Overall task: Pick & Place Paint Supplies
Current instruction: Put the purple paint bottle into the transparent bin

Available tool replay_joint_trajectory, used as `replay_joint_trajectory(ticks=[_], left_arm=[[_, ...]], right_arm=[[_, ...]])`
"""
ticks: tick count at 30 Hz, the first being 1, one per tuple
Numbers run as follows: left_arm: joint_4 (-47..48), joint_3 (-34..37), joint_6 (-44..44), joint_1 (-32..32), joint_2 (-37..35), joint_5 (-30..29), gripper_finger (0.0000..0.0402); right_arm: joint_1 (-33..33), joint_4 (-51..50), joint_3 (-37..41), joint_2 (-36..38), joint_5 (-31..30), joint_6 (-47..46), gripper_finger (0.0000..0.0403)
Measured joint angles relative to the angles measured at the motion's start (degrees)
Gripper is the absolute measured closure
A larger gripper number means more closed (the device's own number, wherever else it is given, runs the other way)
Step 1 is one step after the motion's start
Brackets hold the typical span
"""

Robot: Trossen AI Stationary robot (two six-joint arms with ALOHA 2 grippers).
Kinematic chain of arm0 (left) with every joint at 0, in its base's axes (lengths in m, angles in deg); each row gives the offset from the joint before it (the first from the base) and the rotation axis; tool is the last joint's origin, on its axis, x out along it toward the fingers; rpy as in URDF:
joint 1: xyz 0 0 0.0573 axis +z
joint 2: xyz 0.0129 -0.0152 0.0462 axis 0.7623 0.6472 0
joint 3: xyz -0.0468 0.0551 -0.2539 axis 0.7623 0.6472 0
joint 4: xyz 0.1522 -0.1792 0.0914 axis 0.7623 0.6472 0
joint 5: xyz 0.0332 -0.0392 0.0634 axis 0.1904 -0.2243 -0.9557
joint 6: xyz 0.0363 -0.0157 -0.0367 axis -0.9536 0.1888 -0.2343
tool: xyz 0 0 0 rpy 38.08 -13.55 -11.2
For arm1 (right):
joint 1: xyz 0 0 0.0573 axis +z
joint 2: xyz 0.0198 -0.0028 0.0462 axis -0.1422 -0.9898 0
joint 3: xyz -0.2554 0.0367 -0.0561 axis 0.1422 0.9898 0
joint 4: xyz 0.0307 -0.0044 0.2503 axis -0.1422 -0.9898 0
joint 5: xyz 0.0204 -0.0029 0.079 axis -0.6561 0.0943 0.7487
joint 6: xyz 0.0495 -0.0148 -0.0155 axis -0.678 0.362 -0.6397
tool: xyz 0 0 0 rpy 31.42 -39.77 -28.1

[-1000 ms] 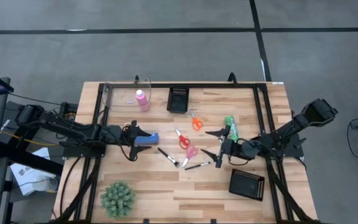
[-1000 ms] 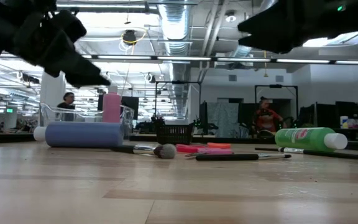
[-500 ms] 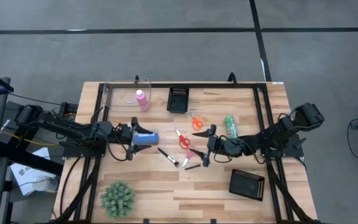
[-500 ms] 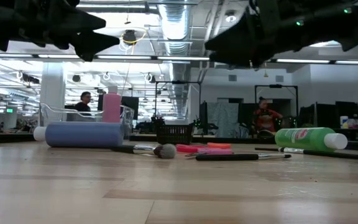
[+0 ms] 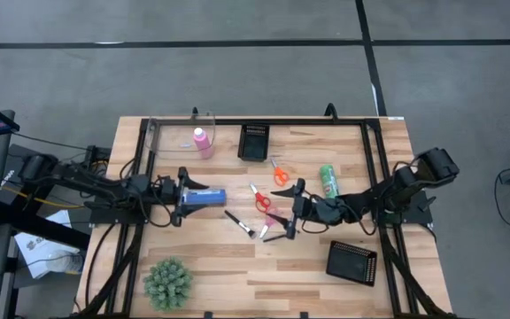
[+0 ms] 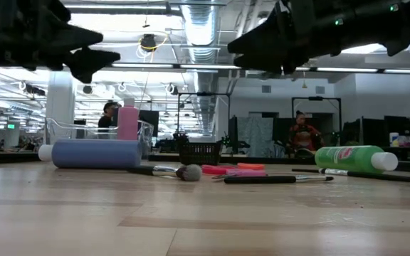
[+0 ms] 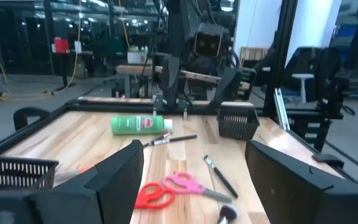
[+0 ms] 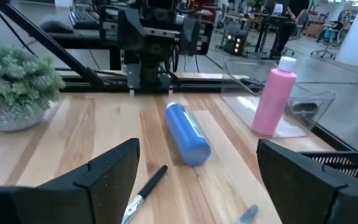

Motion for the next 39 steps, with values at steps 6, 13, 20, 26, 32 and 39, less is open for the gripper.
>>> replay_joint_trajectory(ticks=[6, 13, 20, 26, 32, 39], left_arm=[[3.68, 0.00, 1.14, -0.08, -1.71, 0.06, 0.0128], [4.04, 0.00, 1.97, -0.08, -1.56, 0.36, 0.0128], [4.18, 0.00, 3.03, -0.08, -1.56, 0.34, 0.0128], [8.29, 0.00, 4.78, -0.08, -1.56, -2.64, 0.0128], [16.34, -1.44, 7.30, -0.08, -1.50, -5.37, 0.0128], [38.21, -11.70, 9.83, -0.08, -0.21, -8.73, 0.0128]], right_arm=[[-0.12, -3.43, 0.02, 0.59, -1.57, -0.40, 0.0091], [-1.88, -6.19, 0.02, 0.60, -3.32, -3.69, 0.0070], [-3.85, -9.60, 0.04, 0.45, -1.78, -7.52, 0.0029], [-3.85, -8.97, 0.04, 0.45, -0.85, -7.53, 0.0035], [-3.85, -8.95, 0.04, 0.45, -0.55, -7.35, 0.0039], [-3.85, -9.21, 0.04, 0.45, -0.11, -6.74, 0.0039]])
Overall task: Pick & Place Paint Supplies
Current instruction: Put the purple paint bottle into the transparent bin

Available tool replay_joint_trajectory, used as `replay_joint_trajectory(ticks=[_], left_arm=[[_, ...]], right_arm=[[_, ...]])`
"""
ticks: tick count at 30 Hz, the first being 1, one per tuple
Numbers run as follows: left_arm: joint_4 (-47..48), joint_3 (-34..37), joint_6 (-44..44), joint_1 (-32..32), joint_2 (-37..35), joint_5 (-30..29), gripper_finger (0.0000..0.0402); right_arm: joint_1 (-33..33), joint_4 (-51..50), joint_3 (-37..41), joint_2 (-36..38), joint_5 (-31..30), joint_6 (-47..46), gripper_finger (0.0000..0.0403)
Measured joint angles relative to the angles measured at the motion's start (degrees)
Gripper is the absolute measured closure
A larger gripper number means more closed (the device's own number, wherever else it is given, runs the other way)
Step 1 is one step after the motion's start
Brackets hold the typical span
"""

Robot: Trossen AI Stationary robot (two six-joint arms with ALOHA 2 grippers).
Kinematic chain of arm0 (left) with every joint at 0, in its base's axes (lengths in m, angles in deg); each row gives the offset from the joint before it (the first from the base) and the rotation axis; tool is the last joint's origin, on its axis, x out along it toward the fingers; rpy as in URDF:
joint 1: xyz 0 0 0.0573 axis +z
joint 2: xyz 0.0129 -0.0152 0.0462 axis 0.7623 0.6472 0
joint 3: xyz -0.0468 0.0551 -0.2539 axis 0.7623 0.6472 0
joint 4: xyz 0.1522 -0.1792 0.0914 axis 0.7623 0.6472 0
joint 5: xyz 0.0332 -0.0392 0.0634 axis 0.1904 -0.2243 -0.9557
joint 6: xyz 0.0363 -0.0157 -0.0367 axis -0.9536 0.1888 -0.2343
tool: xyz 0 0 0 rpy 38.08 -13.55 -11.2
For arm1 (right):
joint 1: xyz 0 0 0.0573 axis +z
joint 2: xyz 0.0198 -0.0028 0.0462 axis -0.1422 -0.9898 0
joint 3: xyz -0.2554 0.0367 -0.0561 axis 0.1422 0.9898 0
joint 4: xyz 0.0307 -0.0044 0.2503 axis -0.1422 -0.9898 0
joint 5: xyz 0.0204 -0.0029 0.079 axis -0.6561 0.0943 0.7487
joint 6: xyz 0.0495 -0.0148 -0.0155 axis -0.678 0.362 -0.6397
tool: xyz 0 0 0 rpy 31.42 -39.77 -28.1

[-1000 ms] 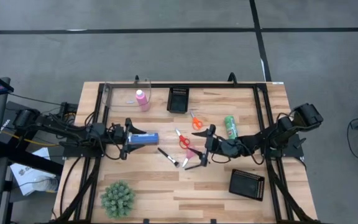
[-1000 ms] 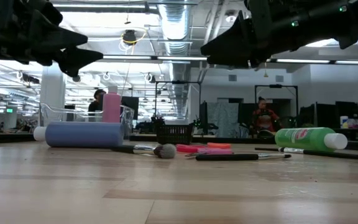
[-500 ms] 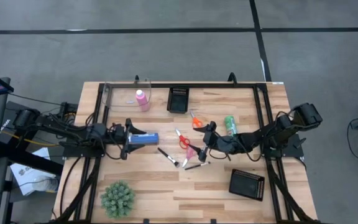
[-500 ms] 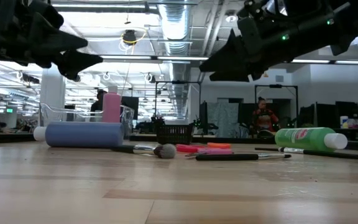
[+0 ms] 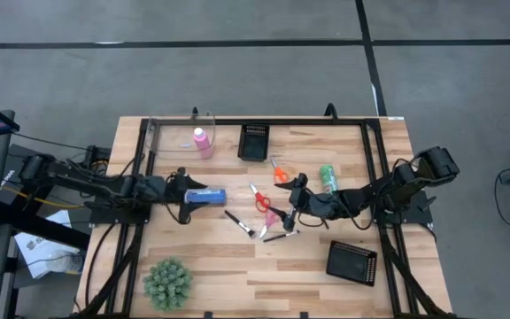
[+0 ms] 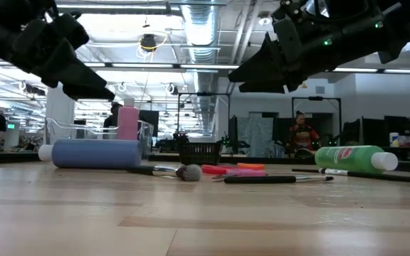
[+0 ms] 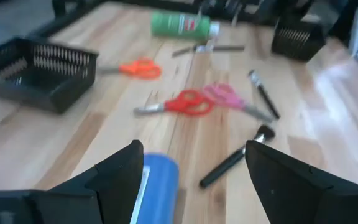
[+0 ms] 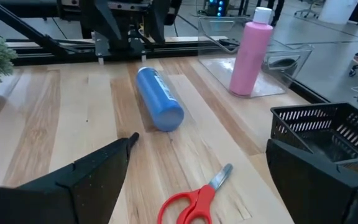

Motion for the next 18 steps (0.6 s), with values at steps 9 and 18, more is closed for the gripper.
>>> replay_joint_trajectory(ticks=[9, 18], left_arm=[[16.66, -8.77, 3.72, 0.00, 10.97, -1.17, 0.0128], [27.48, -17.73, 3.65, 0.00, 24.34, -4.40, 0.0128]], right_arm=[[0.02, -0.66, 0.00, -0.02, 1.24, 0.67, 0.0039], [0.09, -1.95, 0.02, -0.04, 1.71, 0.89, 0.0039]])
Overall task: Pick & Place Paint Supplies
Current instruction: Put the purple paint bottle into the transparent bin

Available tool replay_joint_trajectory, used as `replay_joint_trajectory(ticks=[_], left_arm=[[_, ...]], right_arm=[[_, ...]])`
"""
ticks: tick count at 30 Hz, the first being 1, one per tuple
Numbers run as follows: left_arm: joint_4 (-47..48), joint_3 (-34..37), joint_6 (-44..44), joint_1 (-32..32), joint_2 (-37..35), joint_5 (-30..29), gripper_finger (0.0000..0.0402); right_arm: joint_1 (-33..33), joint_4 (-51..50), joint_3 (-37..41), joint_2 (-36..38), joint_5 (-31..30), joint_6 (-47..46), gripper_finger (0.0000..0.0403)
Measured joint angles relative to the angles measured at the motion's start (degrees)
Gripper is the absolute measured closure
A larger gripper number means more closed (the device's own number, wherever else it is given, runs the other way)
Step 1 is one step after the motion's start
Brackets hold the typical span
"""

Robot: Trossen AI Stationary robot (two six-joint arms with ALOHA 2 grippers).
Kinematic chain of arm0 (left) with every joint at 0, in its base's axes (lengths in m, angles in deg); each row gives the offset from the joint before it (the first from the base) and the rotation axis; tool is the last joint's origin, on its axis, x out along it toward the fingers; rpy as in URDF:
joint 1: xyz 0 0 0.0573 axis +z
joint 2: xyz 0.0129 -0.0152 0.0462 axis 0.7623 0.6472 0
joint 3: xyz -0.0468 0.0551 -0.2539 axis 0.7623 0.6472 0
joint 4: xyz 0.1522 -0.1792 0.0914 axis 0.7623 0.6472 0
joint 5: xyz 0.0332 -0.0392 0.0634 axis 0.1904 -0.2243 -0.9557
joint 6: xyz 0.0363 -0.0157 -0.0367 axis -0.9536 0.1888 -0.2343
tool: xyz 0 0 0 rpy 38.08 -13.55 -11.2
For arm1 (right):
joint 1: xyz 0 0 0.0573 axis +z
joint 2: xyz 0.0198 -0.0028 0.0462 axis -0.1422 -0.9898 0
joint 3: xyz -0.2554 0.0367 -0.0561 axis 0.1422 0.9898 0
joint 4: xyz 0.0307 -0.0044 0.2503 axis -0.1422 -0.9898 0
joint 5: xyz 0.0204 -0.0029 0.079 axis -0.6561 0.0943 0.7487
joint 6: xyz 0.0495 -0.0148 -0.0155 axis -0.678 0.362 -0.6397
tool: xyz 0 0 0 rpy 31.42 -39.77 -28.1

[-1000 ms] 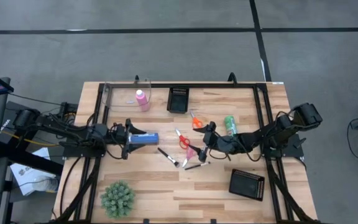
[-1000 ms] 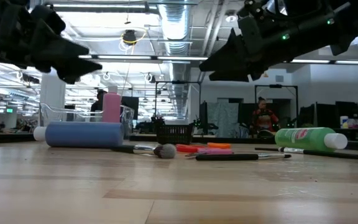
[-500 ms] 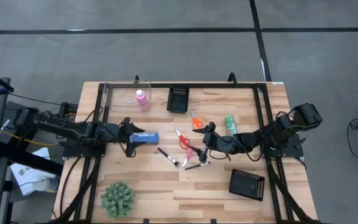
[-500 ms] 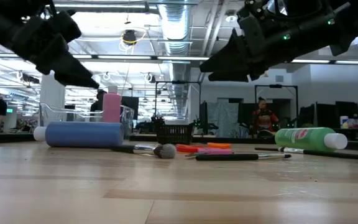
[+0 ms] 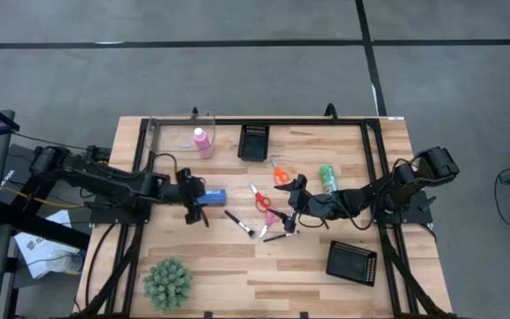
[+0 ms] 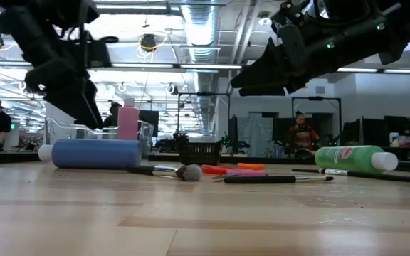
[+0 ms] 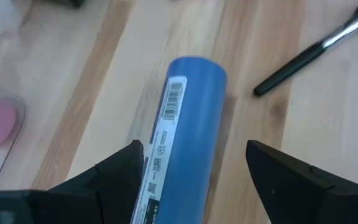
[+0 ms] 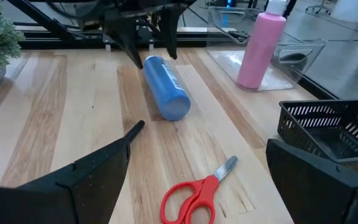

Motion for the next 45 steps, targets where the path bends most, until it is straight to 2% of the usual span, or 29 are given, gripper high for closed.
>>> replay_joint_trajectory(ticks=[11, 15, 25, 28, 36, 39, 45], left_arm=[[11.60, -3.68, 1.33, 0.21, 9.36, 0.00, 0.0128], [14.50, -3.55, 1.63, 0.24, 10.12, 0.43, 0.0128], [14.19, -3.57, 2.35, 0.23, 9.56, 1.03, 0.0132], [13.99, -3.57, 3.16, 0.22, 9.56, 1.01, 0.0155], [14.58, -4.21, 6.19, 0.26, 9.54, 3.16, 0.0258], [17.01, -6.07, 6.34, 0.22, 9.56, 4.93, 0.0264], [23.29, -11.88, 6.71, 0.22, 10.23, 4.54, 0.0264]], right_arm=[[0.00, -0.87, 0.02, 0.00, 1.00, -0.20, 0.0040], [0.00, -0.82, 0.02, 0.00, 1.02, -0.18, 0.0040], [0.33, -1.00, 0.00, 0.00, 1.06, -0.20, 0.0040], [0.37, -1.00, 0.00, 0.00, 1.15, -0.20, 0.0040], [0.33, -1.02, 0.00, 0.00, 2.59, -0.15, 0.0040], [0.30, -1.02, 0.00, 0.00, 3.78, -0.11, 0.0040], [0.02, -0.90, 0.00, 0.00, 3.91, 0.52, 0.0040]])
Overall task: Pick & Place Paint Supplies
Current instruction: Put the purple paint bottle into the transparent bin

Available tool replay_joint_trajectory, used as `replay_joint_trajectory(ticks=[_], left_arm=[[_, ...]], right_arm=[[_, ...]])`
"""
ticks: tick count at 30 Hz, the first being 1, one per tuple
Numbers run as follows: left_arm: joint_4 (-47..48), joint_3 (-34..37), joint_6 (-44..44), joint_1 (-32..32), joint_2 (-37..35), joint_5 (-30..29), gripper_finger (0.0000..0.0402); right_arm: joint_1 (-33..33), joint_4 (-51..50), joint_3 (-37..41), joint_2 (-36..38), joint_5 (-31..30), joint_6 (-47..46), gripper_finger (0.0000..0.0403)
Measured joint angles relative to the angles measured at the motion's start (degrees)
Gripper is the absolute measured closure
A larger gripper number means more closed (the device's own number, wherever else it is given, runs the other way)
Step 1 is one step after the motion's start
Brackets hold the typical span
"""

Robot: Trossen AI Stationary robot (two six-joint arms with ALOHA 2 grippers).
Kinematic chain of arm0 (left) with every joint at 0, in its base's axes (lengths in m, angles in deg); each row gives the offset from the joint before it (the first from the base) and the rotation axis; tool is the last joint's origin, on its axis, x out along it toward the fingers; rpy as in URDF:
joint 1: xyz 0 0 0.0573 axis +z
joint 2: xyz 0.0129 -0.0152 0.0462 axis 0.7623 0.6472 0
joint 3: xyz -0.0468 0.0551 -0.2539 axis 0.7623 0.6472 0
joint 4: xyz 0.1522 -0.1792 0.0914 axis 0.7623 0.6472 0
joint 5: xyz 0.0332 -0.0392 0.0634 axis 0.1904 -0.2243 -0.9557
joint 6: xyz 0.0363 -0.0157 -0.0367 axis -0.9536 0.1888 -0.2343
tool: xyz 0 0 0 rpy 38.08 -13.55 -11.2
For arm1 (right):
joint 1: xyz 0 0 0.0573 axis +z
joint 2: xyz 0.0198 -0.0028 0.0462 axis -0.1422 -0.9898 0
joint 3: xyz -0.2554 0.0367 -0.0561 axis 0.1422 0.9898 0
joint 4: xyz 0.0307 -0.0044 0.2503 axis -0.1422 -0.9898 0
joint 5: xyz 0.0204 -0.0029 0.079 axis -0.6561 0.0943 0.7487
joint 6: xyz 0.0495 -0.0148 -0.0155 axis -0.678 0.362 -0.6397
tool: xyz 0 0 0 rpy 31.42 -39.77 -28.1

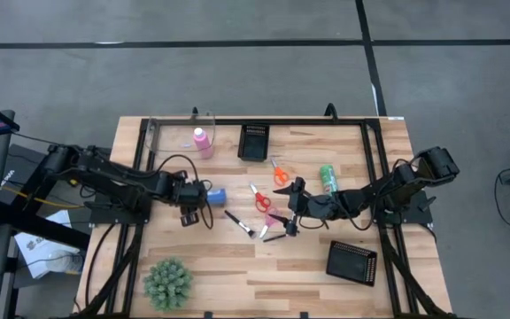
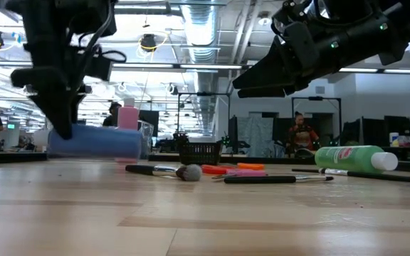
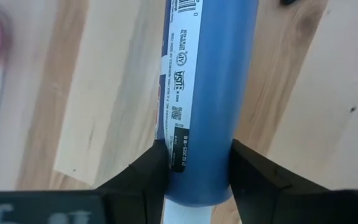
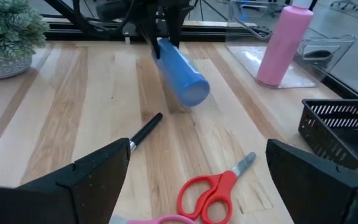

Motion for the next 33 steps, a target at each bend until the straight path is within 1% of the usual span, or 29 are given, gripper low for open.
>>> replay_joint_trajectory(ticks=[3, 6, 10, 12, 15, 21, 22, 23, 27, 29, 33], left_arm=[[2.74, -3.62, -0.52, 0.00, 1.74, -0.04, 0.0264], [5.36, -7.16, -1.70, 0.00, 5.05, -0.48, 0.0264], [5.57, -11.75, -4.80, 0.00, 10.58, -1.65, 0.0265], [6.41, -14.37, -6.60, 0.00, 13.35, -2.32, 0.0265], [8.07, -18.66, -9.00, 0.00, 17.01, -4.12, 0.0265], [8.63, -26.13, -14.26, 0.00, 21.99, -6.87, 0.0265], [8.53, -27.11, -14.72, 0.02, 22.59, -7.16, 0.0265], [8.54, -28.05, -15.79, 0.01, 23.32, -7.52, 0.0265], [7.70, -30.91, -18.52, 0.00, 25.79, -8.32, 0.0265], [6.93, -31.78, -19.36, 0.00, 26.54, -8.49, 0.0265], [4.89, -32.65, -20.46, 0.00, 26.88, -8.64, 0.0265]], right_arm=[[-0.43, 1.56, 0.00, 0.00, 0.07, 0.66, 0.0041], [-1.20, 4.27, -0.02, 0.00, 0.13, 0.81, 0.0053], [-2.38, 5.20, -0.07, 0.00, 2.31, 0.74, 0.0100], [-2.70, 5.55, -0.07, 0.00, 2.93, 0.39, 0.0134], [-2.86, 6.09, -0.07, 0.00, 2.97, 0.39, 0.0199], [-2.86, 6.34, -0.07, 0.00, 3.24, 0.76, 0.0369], [-2.96, 6.18, -0.07, 0.00, 3.32, 0.90, 0.0385], [-2.98, 6.16, -0.07, 0.00, 3.33, 0.92, 0.0391], [-3.76, 5.67, -0.07, 0.00, 3.37, -0.11, 0.0391], [-4.32, 4.99, -0.07, 0.00, 3.39, -0.72, 0.0400], [-5.42, 3.37, -0.04, 0.00, 3.37, -2.28, 0.0401]])
